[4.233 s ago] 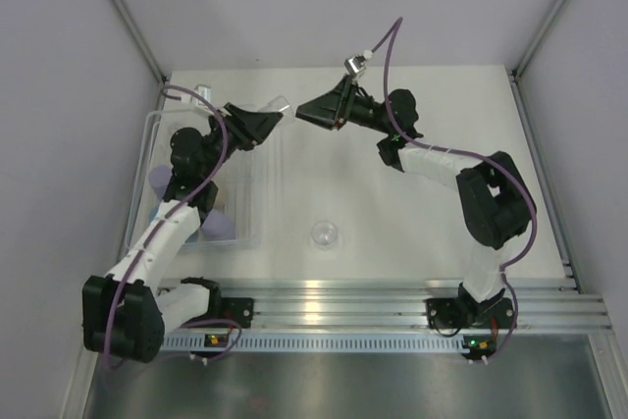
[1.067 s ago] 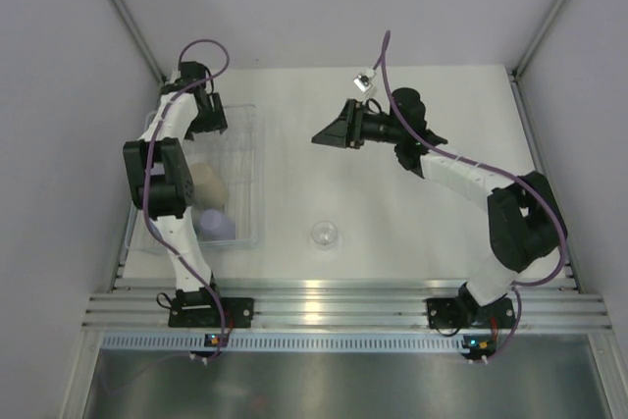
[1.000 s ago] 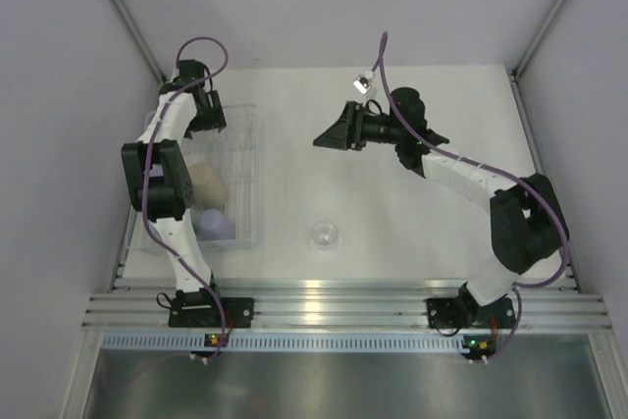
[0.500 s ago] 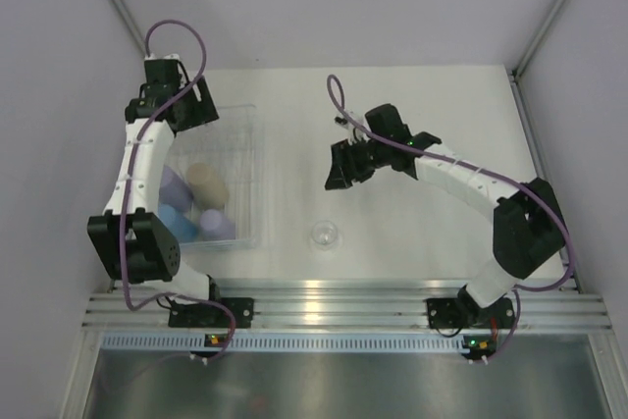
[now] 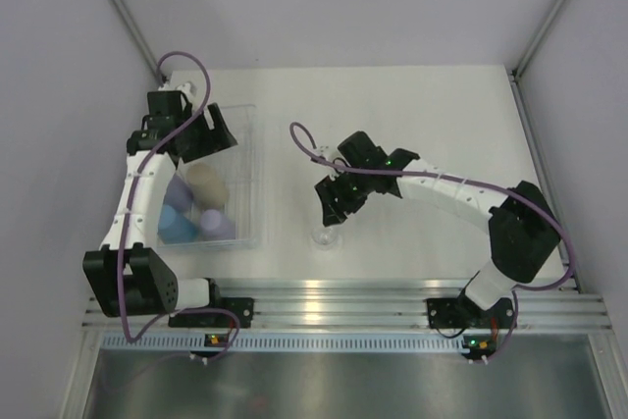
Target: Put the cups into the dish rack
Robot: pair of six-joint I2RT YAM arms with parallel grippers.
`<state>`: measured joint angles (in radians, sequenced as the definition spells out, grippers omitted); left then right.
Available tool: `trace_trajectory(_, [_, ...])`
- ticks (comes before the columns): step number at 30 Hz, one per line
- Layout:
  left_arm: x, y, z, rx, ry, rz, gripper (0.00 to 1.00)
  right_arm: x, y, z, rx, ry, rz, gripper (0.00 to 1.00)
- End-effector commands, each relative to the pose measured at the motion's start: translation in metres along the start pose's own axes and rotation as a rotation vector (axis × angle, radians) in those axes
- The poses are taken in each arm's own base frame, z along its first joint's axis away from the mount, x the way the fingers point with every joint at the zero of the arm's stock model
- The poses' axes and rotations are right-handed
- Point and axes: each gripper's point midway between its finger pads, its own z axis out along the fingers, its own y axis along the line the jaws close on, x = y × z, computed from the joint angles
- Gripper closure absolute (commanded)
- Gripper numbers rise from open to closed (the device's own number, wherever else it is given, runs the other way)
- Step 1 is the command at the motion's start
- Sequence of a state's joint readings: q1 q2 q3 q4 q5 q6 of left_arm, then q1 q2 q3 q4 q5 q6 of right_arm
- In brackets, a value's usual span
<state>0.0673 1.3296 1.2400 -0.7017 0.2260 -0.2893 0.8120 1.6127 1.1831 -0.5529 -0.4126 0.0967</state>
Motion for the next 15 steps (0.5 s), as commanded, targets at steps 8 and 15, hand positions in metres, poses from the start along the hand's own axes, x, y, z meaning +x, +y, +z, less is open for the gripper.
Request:
trace_trajectory(8, [-0.021,-0.021,-0.025,0.082,-0.114,0.013,0.16,0.033,-0.003,0.026,0.017,0.111,-0.022,0.41])
trace_trajectory(15, [-0.018,-0.022,-0.029,0.085,-0.121,0.001,0.16,0.022,-0.010,0.041,0.032,0.110,-0.015,0.77])
